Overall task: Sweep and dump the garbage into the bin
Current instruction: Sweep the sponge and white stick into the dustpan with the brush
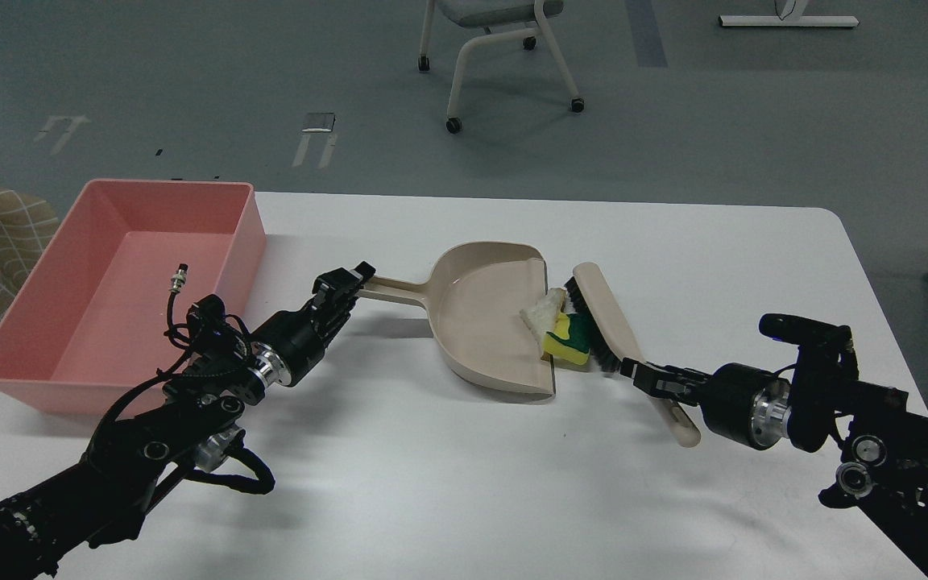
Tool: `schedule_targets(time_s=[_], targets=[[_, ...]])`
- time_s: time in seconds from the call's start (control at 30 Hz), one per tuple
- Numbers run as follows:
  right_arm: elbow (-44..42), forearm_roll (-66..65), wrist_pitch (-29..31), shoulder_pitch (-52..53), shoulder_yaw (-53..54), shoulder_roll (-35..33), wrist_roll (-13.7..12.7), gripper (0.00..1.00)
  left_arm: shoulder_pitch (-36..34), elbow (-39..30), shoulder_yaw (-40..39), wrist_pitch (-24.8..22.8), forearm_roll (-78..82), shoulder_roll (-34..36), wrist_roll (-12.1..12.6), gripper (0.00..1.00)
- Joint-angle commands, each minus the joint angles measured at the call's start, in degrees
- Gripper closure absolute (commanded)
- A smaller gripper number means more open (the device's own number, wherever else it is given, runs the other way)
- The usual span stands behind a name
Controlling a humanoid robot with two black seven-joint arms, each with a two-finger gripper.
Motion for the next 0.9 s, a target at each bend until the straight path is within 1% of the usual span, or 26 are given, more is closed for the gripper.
schedule_targets(time_s=[0.0, 0.07, 0.17, 0.23, 0.3, 0.37, 0.43, 0.47, 0.57, 0.77, 0.87], targets=[[-0.4, 0.0, 0.0, 2.7, -2.3, 2.9, 0.0, 1.0, 0.0, 0.0, 0.0, -0.1, 0.0, 0.2, -0.1, 0.96], [-1.0, -0.1, 0.0, 4.7, -3.7, 5.1, -0.1, 1.0, 0.1, 0.0, 0.0, -0.1, 0.0, 0.1, -0.1, 0.96], [-1.0, -0.2, 0.0, 6.3, -3.8, 9.1, -0.3, 1.0, 0.0, -1.9, -0.4, -0.1, -0.5, 0.3, -0.1, 0.96], [-0.5, -0.2, 0.0, 6.5, -3.5, 10.4, -0.9, 1.0, 0.0, -3.2, -0.3, 0.0, -0.5, 0.6, 0.1, 0.96], [0.0, -0.1, 0.0, 7.1, -3.4, 11.1, -2.0, 1.0, 0.0, -3.7, -0.2, 0.0, -0.8, 0.7, 0.1, 0.96], [1.0, 0.0, 0.0, 8.0, -3.4, 9.7, -2.7, 1.0, -0.1, -3.7, -0.3, 0.0, -0.9, 0.8, 0.1, 0.96], [1.8, 0.0, 0.0, 8.0, -3.3, 7.7, -2.7, 1.0, -0.2, -3.7, -0.4, -0.1, -0.9, 0.7, 0.0, 0.96], [3.0, 0.0, 0.0, 8.0, -3.0, 5.3, -2.7, 1.0, -0.1, -3.7, -0.5, -0.1, -0.9, 0.7, 0.0, 0.96], [4.9, 0.2, 0.0, 7.5, -0.5, 1.2, -2.7, 1.0, -0.1, -3.7, -1.0, -0.3, -0.9, 0.4, -0.1, 0.96], [4.1, 0.3, 0.0, 6.1, 5.4, -3.4, -2.7, 0.98, 0.0, -3.7, -1.1, -0.3, -1.9, 0.0, -0.1, 0.96], [3.3, 0.4, 0.0, 4.7, 7.6, -7.4, -2.6, 0.97, -0.1, -3.8, -1.1, -0.3, -2.0, 0.0, -0.1, 0.96]])
